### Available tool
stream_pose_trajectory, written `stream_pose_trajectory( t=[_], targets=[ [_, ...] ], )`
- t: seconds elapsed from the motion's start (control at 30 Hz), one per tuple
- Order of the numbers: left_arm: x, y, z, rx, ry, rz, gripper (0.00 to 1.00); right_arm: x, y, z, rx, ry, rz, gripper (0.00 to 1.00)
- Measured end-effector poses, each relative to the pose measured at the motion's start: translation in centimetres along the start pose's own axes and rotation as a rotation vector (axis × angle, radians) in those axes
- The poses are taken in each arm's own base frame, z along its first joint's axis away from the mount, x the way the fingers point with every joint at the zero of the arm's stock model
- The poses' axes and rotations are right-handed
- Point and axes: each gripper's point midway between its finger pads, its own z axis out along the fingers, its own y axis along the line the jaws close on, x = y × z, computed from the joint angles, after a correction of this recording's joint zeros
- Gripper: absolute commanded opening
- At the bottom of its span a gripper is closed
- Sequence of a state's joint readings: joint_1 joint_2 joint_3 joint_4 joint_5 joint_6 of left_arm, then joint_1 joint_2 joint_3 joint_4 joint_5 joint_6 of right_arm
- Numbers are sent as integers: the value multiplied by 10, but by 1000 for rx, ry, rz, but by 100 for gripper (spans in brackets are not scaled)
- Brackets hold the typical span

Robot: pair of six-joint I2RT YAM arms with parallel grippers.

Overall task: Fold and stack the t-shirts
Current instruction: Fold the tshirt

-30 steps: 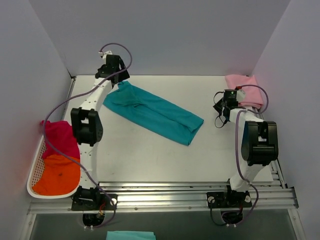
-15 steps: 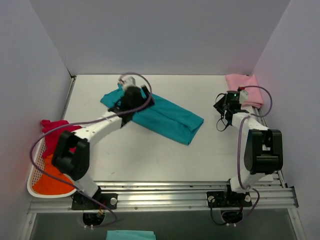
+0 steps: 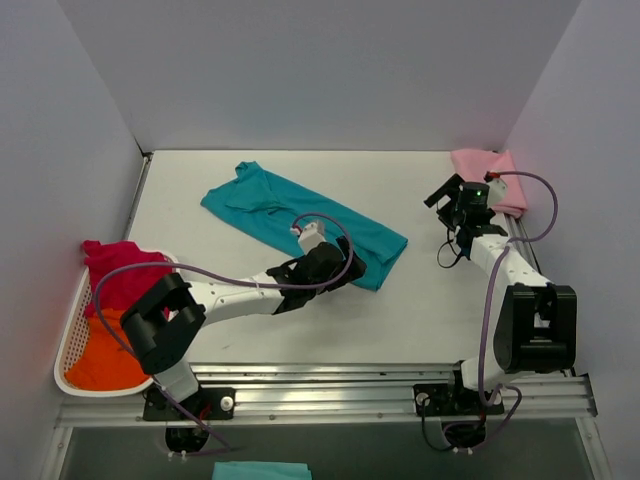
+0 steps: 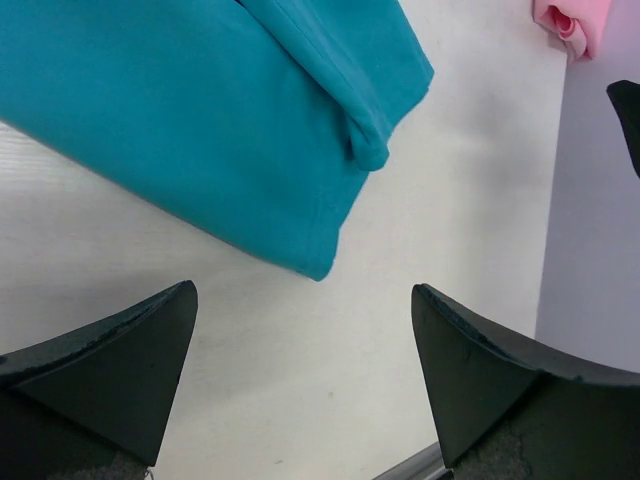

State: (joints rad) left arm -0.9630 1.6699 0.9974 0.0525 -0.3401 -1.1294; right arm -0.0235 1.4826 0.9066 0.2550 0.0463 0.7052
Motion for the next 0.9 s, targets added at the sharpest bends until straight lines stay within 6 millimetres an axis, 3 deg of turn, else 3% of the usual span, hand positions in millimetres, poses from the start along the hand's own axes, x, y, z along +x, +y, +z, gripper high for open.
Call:
stream_pose_trajectory(
  t=[0.1,0.27,0.47,0.63,0.7,0.77,0.87,0.9],
  targets=[
    [13,-6,7,21,17,-56,97,1,-3,0,15,4,-2,91],
    [39,8,28,-18,75,-135,99,2,-9,-1,39,6,-7,91],
    [53,8,40,-12,104,-223,100,2,-11,-1,48,2,-7,91],
    [56,-2,52,25,123,-267,85,1,-14,-1,55,-1,-5,91],
    [57,-6,58,34,131,-277,64,0,-16,0,59,-3,-3,91],
    [60,-6,66,35,149,-275,51,0,-18,1,65,-2,-2,91],
    [64,-3,76,38,173,-283,41,1,-22,4,76,3,-3,91],
    [65,-3,78,43,177,-287,31,2,-23,6,79,5,-4,91]
  ],
)
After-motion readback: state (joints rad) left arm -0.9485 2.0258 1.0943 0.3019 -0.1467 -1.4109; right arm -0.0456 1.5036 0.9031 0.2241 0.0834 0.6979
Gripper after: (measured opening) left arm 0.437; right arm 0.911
